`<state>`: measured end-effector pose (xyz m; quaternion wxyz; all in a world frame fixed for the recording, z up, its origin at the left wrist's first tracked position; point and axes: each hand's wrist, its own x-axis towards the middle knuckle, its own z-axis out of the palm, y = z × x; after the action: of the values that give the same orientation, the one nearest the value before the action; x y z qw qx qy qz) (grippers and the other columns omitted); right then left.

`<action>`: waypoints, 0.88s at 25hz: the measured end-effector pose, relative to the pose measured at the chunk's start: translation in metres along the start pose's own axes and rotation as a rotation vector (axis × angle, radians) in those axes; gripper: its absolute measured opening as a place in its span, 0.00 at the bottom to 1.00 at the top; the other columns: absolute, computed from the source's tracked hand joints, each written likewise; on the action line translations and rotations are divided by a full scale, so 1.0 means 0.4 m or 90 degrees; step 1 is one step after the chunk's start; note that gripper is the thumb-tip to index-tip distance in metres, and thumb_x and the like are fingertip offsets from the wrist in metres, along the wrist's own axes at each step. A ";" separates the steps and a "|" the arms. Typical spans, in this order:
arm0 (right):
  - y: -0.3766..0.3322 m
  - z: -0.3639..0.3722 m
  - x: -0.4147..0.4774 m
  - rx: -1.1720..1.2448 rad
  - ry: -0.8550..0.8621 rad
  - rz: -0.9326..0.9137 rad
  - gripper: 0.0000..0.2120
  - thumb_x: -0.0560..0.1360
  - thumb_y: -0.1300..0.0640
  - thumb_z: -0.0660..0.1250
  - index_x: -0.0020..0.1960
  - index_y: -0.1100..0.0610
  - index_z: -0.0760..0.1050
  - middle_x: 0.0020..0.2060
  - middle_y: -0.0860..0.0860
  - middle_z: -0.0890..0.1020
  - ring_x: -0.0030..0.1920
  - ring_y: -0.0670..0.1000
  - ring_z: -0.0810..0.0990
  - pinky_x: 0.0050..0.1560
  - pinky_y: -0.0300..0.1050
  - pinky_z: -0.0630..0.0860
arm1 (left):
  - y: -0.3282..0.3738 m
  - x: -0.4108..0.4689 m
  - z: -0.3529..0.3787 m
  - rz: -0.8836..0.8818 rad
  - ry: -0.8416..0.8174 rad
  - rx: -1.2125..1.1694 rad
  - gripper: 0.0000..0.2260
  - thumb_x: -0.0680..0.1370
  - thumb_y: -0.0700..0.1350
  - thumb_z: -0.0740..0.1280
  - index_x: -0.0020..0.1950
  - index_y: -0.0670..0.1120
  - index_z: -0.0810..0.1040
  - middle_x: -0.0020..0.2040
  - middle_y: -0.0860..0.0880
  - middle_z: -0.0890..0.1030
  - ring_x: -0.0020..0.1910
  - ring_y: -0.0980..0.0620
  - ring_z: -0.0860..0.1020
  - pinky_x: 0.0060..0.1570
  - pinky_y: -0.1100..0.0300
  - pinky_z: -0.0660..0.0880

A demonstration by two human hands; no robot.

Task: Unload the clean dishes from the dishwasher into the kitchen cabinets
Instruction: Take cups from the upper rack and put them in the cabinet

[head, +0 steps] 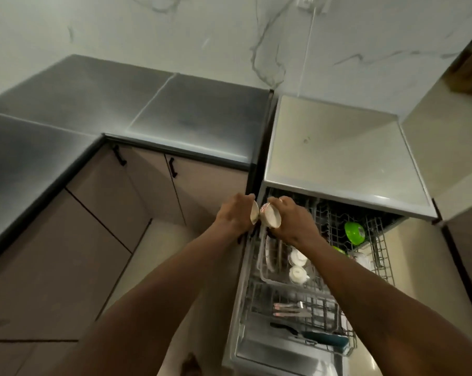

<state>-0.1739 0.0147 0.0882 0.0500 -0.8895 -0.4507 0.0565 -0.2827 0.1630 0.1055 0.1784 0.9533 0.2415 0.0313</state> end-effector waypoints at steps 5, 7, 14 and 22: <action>-0.201 -0.100 0.074 0.002 0.083 -0.019 0.41 0.65 0.49 0.76 0.75 0.47 0.64 0.65 0.52 0.73 0.52 0.59 0.82 0.47 0.52 0.81 | -0.164 -0.023 -0.218 0.008 0.065 0.069 0.21 0.63 0.50 0.78 0.53 0.49 0.78 0.49 0.46 0.82 0.48 0.45 0.81 0.40 0.57 0.75; -0.274 -0.143 0.112 -0.007 0.109 -0.039 0.41 0.65 0.49 0.76 0.74 0.47 0.64 0.64 0.52 0.74 0.50 0.59 0.82 0.45 0.52 0.81 | -0.221 -0.023 -0.285 0.001 0.090 0.076 0.25 0.61 0.50 0.79 0.55 0.49 0.77 0.49 0.47 0.81 0.49 0.44 0.81 0.40 0.56 0.75; -0.449 -0.281 0.294 -0.017 0.216 -0.102 0.40 0.66 0.49 0.77 0.74 0.48 0.65 0.65 0.52 0.74 0.48 0.58 0.82 0.43 0.50 0.81 | -0.362 0.073 -0.489 -0.002 0.223 0.078 0.21 0.63 0.53 0.79 0.51 0.50 0.77 0.44 0.49 0.82 0.43 0.47 0.81 0.39 0.55 0.78; -0.498 -0.400 0.597 0.003 0.334 -0.104 0.40 0.66 0.50 0.74 0.74 0.48 0.62 0.64 0.51 0.75 0.48 0.58 0.83 0.40 0.52 0.81 | -0.460 0.316 -0.690 0.022 0.269 0.113 0.26 0.60 0.51 0.79 0.56 0.49 0.77 0.49 0.48 0.82 0.47 0.45 0.81 0.40 0.59 0.73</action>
<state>-0.1691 0.3185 0.2612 0.1715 -0.8344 -0.4924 -0.1786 -0.2943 0.4632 0.2947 0.0389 0.9414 0.2591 0.2123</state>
